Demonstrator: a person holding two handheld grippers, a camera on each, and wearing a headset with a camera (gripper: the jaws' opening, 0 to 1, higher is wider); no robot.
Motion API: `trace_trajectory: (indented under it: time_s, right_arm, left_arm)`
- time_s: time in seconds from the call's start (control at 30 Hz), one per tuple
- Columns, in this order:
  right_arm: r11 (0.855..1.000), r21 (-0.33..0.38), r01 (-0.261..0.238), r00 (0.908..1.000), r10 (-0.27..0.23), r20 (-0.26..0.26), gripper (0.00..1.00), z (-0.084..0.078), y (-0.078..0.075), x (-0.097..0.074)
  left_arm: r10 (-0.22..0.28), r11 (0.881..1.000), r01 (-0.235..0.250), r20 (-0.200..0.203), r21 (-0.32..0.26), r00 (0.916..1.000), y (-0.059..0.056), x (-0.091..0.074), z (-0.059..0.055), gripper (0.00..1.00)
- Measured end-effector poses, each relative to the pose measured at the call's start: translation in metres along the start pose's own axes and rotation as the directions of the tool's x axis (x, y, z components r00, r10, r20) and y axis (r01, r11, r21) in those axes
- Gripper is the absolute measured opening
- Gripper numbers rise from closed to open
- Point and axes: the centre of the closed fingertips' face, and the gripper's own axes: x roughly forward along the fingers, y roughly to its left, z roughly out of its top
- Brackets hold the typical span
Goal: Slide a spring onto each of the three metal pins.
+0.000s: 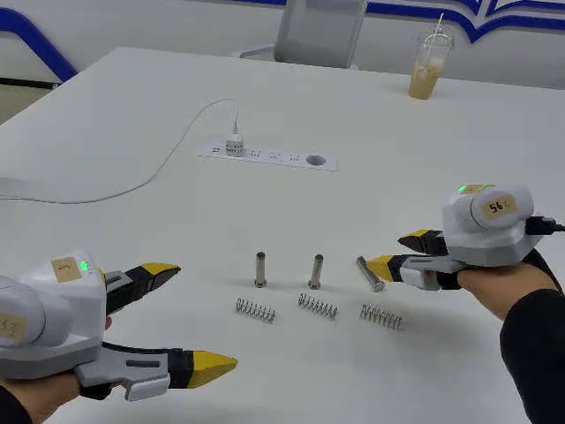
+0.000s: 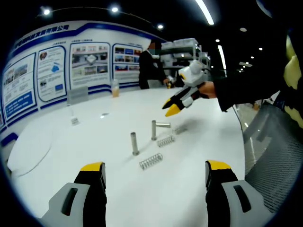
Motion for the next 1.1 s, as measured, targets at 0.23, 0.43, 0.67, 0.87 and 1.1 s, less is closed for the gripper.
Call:
trace_trajectory:
  time_s: [0.23, 0.43, 0.67, 0.87, 1.1]
  right_arm:
    - [0.999, 0.031, 0.022, 0.9987, -0.020, -0.048, 0.31, -0.003, 0.002, 0.009]
    - [0.998, 0.049, 0.029, 0.9964, -0.025, -0.081, 0.27, -0.005, 0.006, 0.019]
    - [0.997, 0.065, 0.042, 0.9917, -0.033, -0.124, 0.20, -0.011, 0.006, 0.029]
    - [0.995, 0.089, 0.044, 0.9885, -0.030, -0.148, 0.17, -0.013, 0.006, 0.036]
    - [0.994, 0.101, 0.048, 0.9840, -0.030, -0.176, 0.14, -0.018, 0.006, 0.043]
  left_arm:
    - [-0.001, 1.000, 0.001, 0.000, -0.005, 1.0000, 0.000, 0.002, -0.002, 0.88]
    - [-0.001, 1.000, 0.001, -0.002, -0.008, 1.0000, 0.001, 0.002, -0.003, 0.87]
    - [0.000, 1.000, 0.000, -0.006, -0.017, 1.0000, 0.001, 0.002, -0.005, 0.87]
    - [0.003, 1.000, -0.003, -0.008, -0.023, 1.0000, 0.002, 0.003, -0.007, 0.87]
    - [0.002, 1.000, -0.003, -0.012, -0.029, 0.9999, 0.002, 0.003, -0.009, 0.86]
